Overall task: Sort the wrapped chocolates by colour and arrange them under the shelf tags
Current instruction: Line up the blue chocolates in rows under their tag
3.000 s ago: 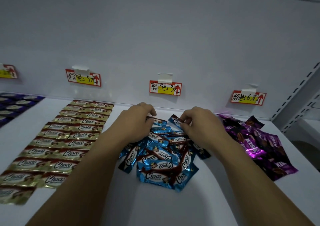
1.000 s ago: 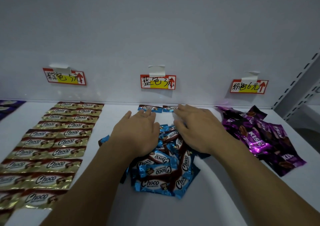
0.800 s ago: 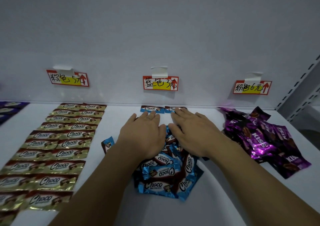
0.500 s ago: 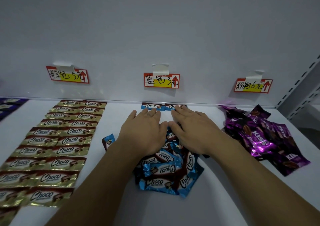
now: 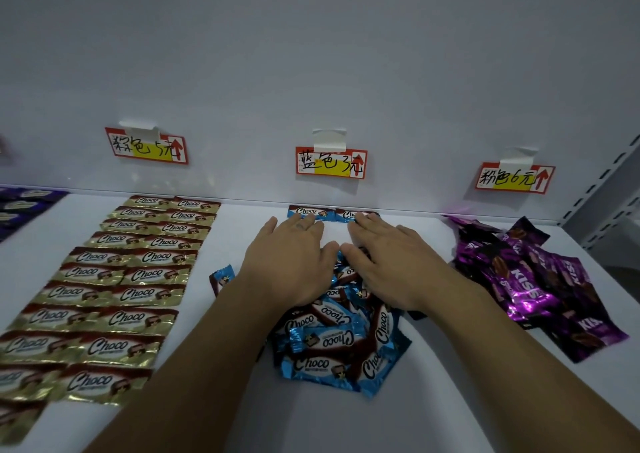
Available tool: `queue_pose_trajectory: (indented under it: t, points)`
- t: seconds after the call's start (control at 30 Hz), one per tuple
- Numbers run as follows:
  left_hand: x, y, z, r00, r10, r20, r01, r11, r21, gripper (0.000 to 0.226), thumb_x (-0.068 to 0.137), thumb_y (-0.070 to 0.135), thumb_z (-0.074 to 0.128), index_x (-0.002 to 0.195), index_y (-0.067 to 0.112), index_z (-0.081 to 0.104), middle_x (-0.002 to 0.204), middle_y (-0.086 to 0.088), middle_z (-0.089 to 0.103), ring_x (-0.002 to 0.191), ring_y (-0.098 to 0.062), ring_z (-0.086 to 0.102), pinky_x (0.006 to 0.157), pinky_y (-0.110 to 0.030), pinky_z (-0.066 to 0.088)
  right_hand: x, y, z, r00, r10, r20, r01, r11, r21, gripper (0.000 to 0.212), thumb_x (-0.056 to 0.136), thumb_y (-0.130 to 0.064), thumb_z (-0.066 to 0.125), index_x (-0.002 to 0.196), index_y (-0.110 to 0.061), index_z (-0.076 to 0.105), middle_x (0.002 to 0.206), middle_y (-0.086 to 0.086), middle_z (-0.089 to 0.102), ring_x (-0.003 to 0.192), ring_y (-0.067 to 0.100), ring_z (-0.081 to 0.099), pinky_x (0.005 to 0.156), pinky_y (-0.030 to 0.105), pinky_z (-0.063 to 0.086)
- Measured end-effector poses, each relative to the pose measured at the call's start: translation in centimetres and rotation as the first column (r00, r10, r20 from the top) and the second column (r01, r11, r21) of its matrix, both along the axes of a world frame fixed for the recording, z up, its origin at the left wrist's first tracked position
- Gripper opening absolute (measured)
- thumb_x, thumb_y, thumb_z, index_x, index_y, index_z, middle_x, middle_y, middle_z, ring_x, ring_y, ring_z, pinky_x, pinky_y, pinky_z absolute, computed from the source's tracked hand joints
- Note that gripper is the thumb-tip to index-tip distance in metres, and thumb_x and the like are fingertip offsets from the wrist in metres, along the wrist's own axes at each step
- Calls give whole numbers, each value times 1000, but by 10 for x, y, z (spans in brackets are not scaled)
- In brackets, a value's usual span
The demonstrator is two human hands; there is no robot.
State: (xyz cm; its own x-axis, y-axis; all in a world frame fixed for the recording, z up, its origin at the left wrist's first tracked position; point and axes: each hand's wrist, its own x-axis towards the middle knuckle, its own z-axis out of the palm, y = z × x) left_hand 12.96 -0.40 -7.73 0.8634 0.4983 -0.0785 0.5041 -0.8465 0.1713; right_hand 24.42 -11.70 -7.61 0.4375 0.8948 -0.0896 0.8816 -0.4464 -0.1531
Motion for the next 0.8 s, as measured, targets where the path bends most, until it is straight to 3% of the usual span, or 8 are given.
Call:
queue_pose_trajectory:
  t: [0.13,0.23,0.3,0.4,0.53,0.6,0.7,0.8]
  points:
    - [-9,-1,13,998,-40,38,40,999,4,50,102,43,23,148,25,29,159,4,20,147,-15,12,120,-43,7,-2,-6,12,1000,4,-9,-4,997,71,55,102,-46,18,154,-26,15,162,-5,1,148,12,-3,119,39,0]
    - [-19,-3,32,998,-28,47,31,998,-50,44,102,39,35,145,32,36,153,4,35,139,-17,31,114,-38,25,-7,-20,34,999,-9,39,2,985,174,46,102,-41,29,147,-32,34,159,-8,21,145,12,19,119,38,11]
    - [-25,-2,41,999,20,44,-14,991,-134,41,101,35,43,142,36,41,149,4,40,132,-18,39,107,-36,33,-11,-30,44,999,16,44,-21,993,119,42,100,-36,42,142,-33,42,154,-10,32,138,12,31,116,36,19]
    - [-29,0,42,999,39,19,-34,979,-202,43,98,30,51,140,36,44,148,5,42,131,-18,40,104,-33,35,-14,-35,45,1000,27,16,-27,1000,-15,46,100,-32,46,145,-32,38,156,-10,29,140,15,29,115,36,19]
    - [-25,4,38,1000,12,-20,-15,991,-133,42,93,41,57,134,36,52,135,5,50,120,-17,45,101,-36,40,-16,-29,39,999,13,-30,-14,1000,-18,43,101,-23,45,143,-31,42,147,-6,45,131,19,41,110,36,31]
    - [-23,4,36,1000,10,18,-7,985,-172,35,90,41,61,124,35,59,123,6,55,106,-14,50,89,-32,44,-17,-27,37,1000,26,-11,-26,999,-36,41,99,-19,45,138,-33,49,137,-4,54,121,21,48,102,38,38]
    - [-21,4,32,997,30,70,-10,963,-271,25,86,42,66,111,35,62,102,9,55,87,-8,50,66,-23,38,-14,-28,37,1000,10,12,-10,1000,-26,38,98,-21,48,133,-36,53,133,-4,56,118,20,48,99,40,41]
    - [-24,8,29,991,45,124,-3,948,-318,13,87,39,66,97,34,61,87,14,54,78,-4,51,58,-20,36,-13,-29,38,999,-39,-26,39,999,-4,38,95,-26,56,132,-37,54,132,-5,56,117,17,49,99,37,41]
